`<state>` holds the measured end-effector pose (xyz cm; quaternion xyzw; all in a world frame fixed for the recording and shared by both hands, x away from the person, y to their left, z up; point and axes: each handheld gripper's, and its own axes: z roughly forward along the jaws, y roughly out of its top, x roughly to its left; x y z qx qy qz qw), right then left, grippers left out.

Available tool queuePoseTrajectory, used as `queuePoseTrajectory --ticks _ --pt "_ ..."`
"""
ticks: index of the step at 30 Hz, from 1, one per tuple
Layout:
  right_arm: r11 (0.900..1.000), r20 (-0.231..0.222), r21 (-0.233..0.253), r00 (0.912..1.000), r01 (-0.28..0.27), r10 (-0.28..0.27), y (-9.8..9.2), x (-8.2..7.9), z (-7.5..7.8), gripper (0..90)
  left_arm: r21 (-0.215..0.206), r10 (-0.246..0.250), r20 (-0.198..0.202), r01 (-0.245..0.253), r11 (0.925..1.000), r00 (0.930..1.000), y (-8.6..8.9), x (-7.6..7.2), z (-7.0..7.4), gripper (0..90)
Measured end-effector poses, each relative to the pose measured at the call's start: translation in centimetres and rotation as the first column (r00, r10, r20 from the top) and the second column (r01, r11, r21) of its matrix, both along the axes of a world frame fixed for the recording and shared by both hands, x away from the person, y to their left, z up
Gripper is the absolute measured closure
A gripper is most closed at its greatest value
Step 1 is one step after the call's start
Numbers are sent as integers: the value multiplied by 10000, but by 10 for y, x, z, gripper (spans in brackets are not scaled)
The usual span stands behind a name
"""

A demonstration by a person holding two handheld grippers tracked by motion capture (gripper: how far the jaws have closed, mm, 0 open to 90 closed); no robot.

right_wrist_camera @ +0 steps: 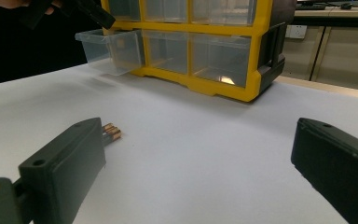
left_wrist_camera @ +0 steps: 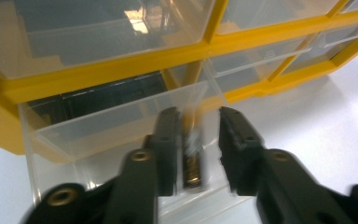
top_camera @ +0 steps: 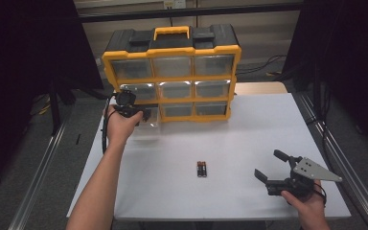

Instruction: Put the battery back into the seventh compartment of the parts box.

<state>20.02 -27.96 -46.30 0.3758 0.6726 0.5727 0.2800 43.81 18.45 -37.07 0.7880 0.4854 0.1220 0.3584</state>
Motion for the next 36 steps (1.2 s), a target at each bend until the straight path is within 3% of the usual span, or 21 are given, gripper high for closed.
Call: queuePoseTrajectory --ticks 9,13,21,28,34,36 --pt "10000 -53 -1 10000 19 -19 0 -1 0 24 -333 -506 -113 502 9982 9987 -5 -11 6 536" --pt "10000 -18 -20 10000 -8 8 0 0 0 25 -844 -855 48 856 9927 9963 -11 -18 9 482" --pt "10000 -43 -1 10000 47 -47 0 -1 1 24 -1046 -1732 156 1738 9792 9848 -21 -29 7 371" --pt "10000 -53 -4 10000 43 -43 0 -1 0 24 -1082 -2663 251 2674 9575 9636 -30 -41 1 253" --pt "10000 -25 -46 10000 3 -3 0 0 0 25 -1094 -3651 237 3654 9244 9307 -38 -53 -3 184" --pt "10000 -46 -24 10000 14 -15 0 0 0 25 -1041 -3841 227 3843 9173 9230 -41 -56 -4 171"
